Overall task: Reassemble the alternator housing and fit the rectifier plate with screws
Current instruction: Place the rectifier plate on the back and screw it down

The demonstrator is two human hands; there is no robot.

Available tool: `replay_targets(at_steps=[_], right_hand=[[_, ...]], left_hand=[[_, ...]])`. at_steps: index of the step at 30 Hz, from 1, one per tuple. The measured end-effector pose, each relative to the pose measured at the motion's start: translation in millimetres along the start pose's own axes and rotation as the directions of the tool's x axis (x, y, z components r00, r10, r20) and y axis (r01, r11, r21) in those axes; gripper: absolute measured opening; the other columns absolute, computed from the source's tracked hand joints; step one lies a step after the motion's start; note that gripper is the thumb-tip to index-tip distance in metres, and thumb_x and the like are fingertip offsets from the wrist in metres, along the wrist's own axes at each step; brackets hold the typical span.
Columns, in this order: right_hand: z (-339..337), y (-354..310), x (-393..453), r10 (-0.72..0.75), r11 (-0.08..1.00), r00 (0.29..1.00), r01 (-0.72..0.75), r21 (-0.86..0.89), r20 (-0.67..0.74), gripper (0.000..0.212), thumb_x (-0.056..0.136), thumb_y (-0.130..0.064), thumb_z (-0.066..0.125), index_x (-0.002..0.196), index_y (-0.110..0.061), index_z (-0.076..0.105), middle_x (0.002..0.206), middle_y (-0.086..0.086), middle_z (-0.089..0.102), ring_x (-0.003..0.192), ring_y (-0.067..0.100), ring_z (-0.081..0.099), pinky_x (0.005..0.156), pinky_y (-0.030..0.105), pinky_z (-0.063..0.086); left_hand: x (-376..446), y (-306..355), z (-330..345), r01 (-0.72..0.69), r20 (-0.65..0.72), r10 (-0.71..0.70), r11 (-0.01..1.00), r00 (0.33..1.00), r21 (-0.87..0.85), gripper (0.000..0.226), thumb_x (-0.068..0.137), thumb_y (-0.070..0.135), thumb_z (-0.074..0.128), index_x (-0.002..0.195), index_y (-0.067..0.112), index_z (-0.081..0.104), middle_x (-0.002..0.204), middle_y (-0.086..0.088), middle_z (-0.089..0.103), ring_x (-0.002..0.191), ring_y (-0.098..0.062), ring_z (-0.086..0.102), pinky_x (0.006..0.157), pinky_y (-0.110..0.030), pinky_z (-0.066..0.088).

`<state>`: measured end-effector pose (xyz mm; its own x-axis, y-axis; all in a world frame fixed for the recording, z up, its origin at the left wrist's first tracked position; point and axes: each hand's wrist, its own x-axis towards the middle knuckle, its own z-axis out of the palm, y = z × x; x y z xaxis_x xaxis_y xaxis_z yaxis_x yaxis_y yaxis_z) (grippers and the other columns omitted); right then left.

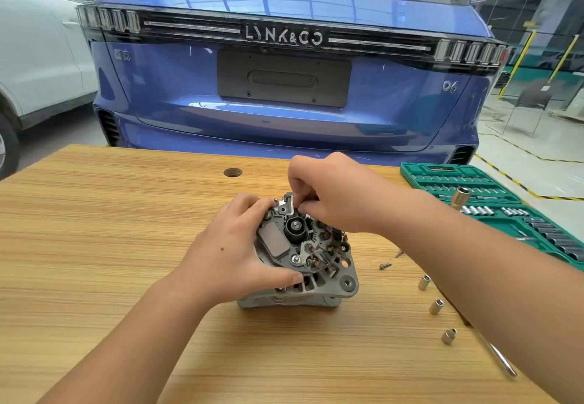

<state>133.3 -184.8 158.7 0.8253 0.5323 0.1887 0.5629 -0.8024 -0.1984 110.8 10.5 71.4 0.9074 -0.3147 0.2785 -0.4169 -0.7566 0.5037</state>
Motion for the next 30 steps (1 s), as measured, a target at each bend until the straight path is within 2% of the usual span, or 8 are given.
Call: replay_targets(at_steps=[3,6,12,16,19,25,28,30], right_hand=[[-2.0,0.4,2.0,-0.029,0.999,0.999,0.03,-0.03,0.036,0.03,0.091,-0.006,0.06,0.089,-0.028,0.04,0.082,-0.019,0.061,0.08,-0.002,0.057,0.064,0.026,0.048],[-2.6,0.6,2.2,-0.051,0.997,0.998,0.053,-0.048,0.045,0.03,0.092,-0.006,0.058,0.09,-0.028,0.038,0.086,-0.016,0.063,0.082,0.01,0.06,0.067,0.033,0.051],[1.9,3.1,3.9,-0.06,0.994,0.998,0.061,-0.09,0.012,0.032,0.091,-0.006,0.056,0.091,-0.03,0.035,0.081,-0.017,0.057,0.077,0.011,0.056,0.065,0.037,0.052],[4.1,5.0,5.7,-0.042,0.998,0.999,0.041,-0.049,-0.001,0.034,0.089,-0.005,0.059,0.091,-0.03,0.036,0.078,-0.02,0.057,0.075,-0.001,0.054,0.062,0.031,0.048],[4.2,8.2,5.4,0.002,1.0,1.0,-0.002,0.0,-0.017,0.033,0.086,-0.006,0.062,0.089,-0.03,0.04,0.081,-0.017,0.066,0.076,-0.003,0.057,0.065,0.025,0.049],[7.2,16.8,4.1,0.081,0.992,0.995,-0.075,0.104,-0.054,0.027,0.085,-0.012,0.073,0.088,-0.027,0.051,0.086,-0.014,0.073,0.08,-0.02,0.053,0.061,0.0,0.036],[7.9,16.7,2.7,0.085,0.991,0.995,-0.078,0.113,-0.061,0.031,0.086,-0.014,0.073,0.085,-0.031,0.048,0.087,-0.012,0.072,0.077,-0.019,0.056,0.059,0.004,0.039],[7.1,14.1,0.3,0.046,0.997,0.997,-0.042,0.071,-0.056,0.039,0.087,-0.011,0.07,0.079,-0.034,0.039,0.086,-0.01,0.072,0.077,-0.005,0.062,0.058,0.013,0.041]], left_hand=[[-0.3,-0.4,0.3,-0.007,-0.003,0.007,1.0,1.0,0.003,0.118,0.045,0.085,0.065,0.149,0.036,0.038,0.126,0.028,0.032,0.121,-0.001,0.036,0.096,-0.043,0.049],[-2.2,-1.4,1.7,-0.035,-0.014,0.035,0.999,0.999,0.01,0.111,0.049,0.084,0.064,0.148,0.04,0.037,0.127,0.028,0.032,0.12,0.0,0.036,0.094,-0.04,0.049],[-1.8,-1.3,2.2,-0.076,-0.025,0.076,0.997,0.997,0.001,0.093,0.051,0.082,0.065,0.135,0.044,0.05,0.125,0.022,0.039,0.119,-0.006,0.041,0.094,-0.04,0.049],[-0.5,-2.3,2.5,-0.092,-0.022,0.091,0.994,0.996,-0.052,0.095,0.051,0.076,0.076,0.136,0.04,0.054,0.127,0.024,0.04,0.121,-0.003,0.039,0.097,-0.03,0.043],[1.4,-5.1,3.3,-0.108,-0.009,0.108,0.991,0.994,-0.081,0.09,0.057,0.06,0.092,0.136,0.04,0.054,0.127,0.03,0.038,0.124,0.002,0.034,0.094,-0.013,0.031],[3.9,-9.5,3.6,-0.127,0.005,0.128,0.987,0.992,-0.095,0.087,0.053,0.069,0.085,0.129,0.05,0.047,0.13,0.044,0.028,0.124,0.004,0.031,0.092,-0.008,0.028],[4.0,-9.1,3.8,-0.127,0.004,0.128,0.987,0.992,-0.103,0.085,0.049,0.079,0.072,0.125,0.055,0.042,0.131,0.043,0.028,0.124,0.004,0.033,0.092,-0.007,0.029],[3.4,-8.5,5.0,-0.127,-0.007,0.127,0.985,0.992,-0.115,0.085,0.048,0.079,0.072,0.125,0.055,0.043,0.131,0.04,0.031,0.124,0.002,0.035,0.092,-0.008,0.029]])
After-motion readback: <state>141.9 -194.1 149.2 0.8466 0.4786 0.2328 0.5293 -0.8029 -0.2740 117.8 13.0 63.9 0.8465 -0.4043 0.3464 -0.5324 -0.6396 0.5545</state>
